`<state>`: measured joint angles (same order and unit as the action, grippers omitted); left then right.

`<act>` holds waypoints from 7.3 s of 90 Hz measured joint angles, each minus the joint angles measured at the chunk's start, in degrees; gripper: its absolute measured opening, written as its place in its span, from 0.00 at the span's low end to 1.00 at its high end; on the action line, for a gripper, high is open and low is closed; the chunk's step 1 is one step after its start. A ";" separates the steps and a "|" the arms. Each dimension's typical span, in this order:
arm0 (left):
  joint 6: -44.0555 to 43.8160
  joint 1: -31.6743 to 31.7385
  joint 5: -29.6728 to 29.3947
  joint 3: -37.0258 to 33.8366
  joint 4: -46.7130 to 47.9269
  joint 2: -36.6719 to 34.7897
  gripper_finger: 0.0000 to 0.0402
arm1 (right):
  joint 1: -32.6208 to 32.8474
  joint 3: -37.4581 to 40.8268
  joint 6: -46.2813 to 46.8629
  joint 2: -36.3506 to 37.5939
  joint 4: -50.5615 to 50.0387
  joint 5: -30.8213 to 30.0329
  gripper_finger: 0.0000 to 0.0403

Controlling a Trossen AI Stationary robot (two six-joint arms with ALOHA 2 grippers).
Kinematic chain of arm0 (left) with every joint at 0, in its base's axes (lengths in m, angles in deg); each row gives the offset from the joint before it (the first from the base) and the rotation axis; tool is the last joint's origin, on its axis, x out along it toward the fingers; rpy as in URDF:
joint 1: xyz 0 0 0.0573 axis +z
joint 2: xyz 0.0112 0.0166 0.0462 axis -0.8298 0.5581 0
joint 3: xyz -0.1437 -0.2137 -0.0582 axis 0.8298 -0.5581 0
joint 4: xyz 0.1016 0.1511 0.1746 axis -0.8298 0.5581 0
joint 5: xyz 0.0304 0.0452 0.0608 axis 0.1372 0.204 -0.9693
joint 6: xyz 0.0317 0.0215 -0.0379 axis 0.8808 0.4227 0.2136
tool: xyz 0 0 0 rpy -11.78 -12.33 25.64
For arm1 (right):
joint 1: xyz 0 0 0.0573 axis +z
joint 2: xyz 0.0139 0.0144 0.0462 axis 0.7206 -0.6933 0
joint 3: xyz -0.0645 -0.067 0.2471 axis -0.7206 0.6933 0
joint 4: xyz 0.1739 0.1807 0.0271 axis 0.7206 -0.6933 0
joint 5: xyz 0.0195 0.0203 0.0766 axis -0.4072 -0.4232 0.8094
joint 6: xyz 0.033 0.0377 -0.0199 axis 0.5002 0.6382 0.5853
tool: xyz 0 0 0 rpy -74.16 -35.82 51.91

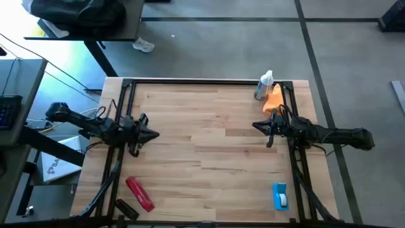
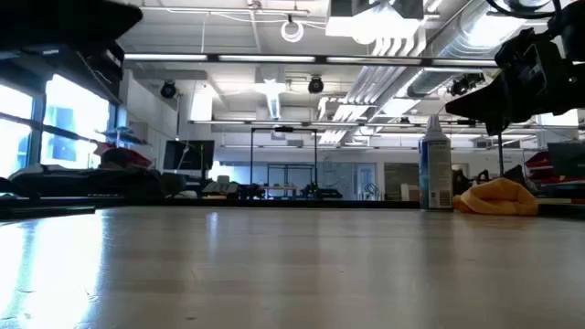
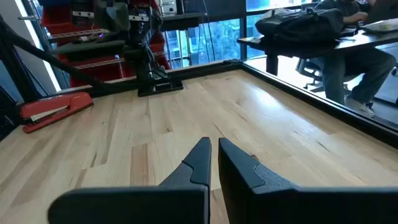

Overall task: Apply microfiber cloth
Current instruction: Spray the front and back of the cellphone using a spray bottle

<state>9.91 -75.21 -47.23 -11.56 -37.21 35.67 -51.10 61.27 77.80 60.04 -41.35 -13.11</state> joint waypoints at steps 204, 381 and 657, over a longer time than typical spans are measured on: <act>-29.71 23.66 8.24 29.52 55.42 51.77 0.19 | 0.13 0.00 22.39 -0.06 18.89 -0.50 0.00; -35.84 1.13 3.49 22.16 61.58 46.93 0.20 | 14.23 -52.59 -4.52 -95.13 10.02 -10.18 0.00; 13.27 0.22 -14.07 17.69 17.60 58.01 0.39 | 14.36 -58.34 -21.02 -106.64 13.17 -9.31 0.28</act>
<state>23.18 -74.99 -61.31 6.13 -19.61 93.68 -36.74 2.93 56.78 -46.60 -28.17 -22.42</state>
